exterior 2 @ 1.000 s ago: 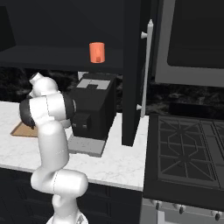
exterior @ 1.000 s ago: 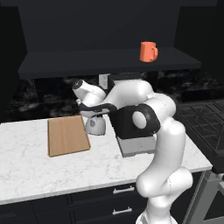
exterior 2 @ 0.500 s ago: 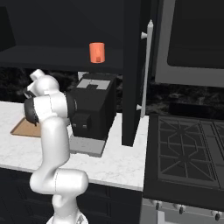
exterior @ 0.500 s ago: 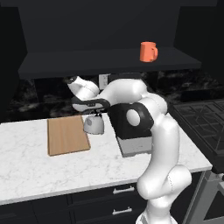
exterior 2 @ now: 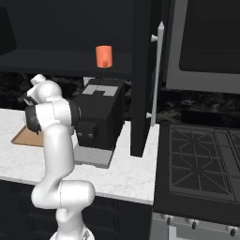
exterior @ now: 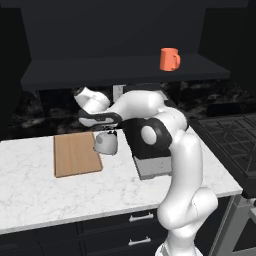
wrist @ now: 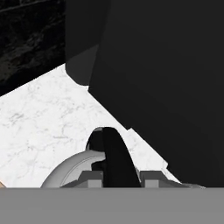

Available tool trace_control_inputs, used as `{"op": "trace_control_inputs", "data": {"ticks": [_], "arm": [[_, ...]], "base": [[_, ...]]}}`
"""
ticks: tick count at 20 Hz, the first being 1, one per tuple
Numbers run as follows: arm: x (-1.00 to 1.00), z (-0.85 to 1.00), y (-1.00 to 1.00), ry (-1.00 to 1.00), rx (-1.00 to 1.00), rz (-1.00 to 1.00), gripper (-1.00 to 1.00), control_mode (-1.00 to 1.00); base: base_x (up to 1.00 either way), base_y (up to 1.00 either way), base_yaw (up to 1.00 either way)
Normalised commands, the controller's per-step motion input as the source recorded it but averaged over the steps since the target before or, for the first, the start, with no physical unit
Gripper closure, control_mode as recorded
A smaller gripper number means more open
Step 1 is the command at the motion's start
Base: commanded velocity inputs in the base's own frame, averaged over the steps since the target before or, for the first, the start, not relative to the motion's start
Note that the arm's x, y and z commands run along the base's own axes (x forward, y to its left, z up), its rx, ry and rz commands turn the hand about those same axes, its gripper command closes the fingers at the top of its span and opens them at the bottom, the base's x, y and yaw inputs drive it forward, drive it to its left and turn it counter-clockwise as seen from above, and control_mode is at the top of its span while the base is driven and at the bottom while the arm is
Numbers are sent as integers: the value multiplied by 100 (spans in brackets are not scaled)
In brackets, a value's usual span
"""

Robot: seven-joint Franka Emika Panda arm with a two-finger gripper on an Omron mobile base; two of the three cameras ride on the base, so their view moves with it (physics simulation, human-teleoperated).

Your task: Pick the kettle from the counter and place it on the tray. Then pick the mug from the cabinet and place it on the tray. Then close the cabinet doors.

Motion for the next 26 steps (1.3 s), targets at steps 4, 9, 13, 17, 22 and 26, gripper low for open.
{"op": "trace_control_inputs", "data": {"ticks": [4,9,13,17,22,26], "arm": [[-44,-41,0,-2,0,-5,100,-100],[-44,-33,2,-13,0,0,100,-100],[-42,-21,5,-17,0,0,100,-100],[-37,9,1,-5,0,0,100,-100],[-49,17,14,0,0,0,100,-100],[-41,26,31,-2,-1,1,100,-100]], "base": [[0,0,0],[0,0,0],[0,0,0],[0,0,0],[0,0,0],[0,0,0]]}}
